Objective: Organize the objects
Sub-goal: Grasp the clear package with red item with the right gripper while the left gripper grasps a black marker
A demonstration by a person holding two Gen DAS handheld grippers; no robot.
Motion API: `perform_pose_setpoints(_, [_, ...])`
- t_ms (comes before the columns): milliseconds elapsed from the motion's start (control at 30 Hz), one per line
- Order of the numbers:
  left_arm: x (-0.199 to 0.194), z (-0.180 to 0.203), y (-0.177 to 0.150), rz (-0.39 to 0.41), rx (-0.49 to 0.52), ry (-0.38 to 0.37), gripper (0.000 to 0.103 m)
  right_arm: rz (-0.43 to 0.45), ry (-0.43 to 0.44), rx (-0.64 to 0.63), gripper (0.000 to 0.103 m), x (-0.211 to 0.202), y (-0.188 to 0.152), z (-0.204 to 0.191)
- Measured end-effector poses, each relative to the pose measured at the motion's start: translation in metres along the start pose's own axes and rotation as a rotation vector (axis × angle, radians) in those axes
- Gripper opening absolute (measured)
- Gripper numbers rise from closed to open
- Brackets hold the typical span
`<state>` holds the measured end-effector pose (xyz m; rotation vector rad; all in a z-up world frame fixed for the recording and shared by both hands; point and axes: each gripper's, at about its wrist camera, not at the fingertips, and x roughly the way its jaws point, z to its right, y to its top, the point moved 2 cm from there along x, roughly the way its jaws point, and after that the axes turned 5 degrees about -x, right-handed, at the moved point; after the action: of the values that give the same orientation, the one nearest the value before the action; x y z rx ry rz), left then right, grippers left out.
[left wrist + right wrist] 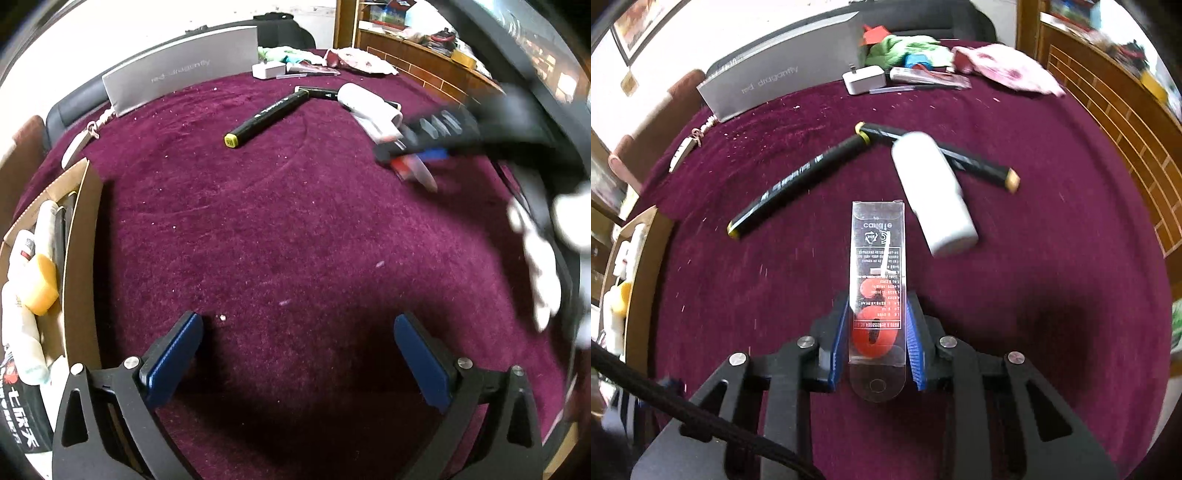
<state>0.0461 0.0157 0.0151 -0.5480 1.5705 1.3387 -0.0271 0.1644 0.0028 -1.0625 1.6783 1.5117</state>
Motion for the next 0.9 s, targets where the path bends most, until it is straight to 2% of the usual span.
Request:
perform_pose_setpoints(167, [-0.016, -0.01, 0.032, 0.073, -0.029, 0.062, 0.101, 0.102, 0.071, 0.042, 0.026, -0.013, -0.024, 0.008])
perform_pose_setpoints(300, [-0.021, -0.01, 0.067, 0.147, 0.019, 0.131, 0.101, 0.143, 0.138, 0.102, 0.026, -0.013, -0.025, 0.016])
perform_pose_setpoints(433, [-0.005, -0.009, 0.1, 0.193, 0.074, 0.117, 0.101, 0.163, 0.177, 0.122, 0.026, -0.012, -0.026, 0.02])
perform_pose_setpoints(500, [0.009, -0.007, 0.118, 0.197, 0.096, 0.113, 0.1, 0.167, 0.172, 0.117, 0.026, -0.012, -0.026, 0.019])
perform_pose_setpoints(700, [0.051, -0.004, 0.158, 0.176, 0.176, 0.185, 0.098, 0.166, 0.155, 0.098, 0.026, -0.012, -0.028, 0.018])
perform_pose_setpoints(900, [0.084, -0.006, 0.173, 0.133, 0.192, 0.206, 0.098, 0.162, 0.189, 0.123, 0.026, -0.011, -0.028, 0.023])
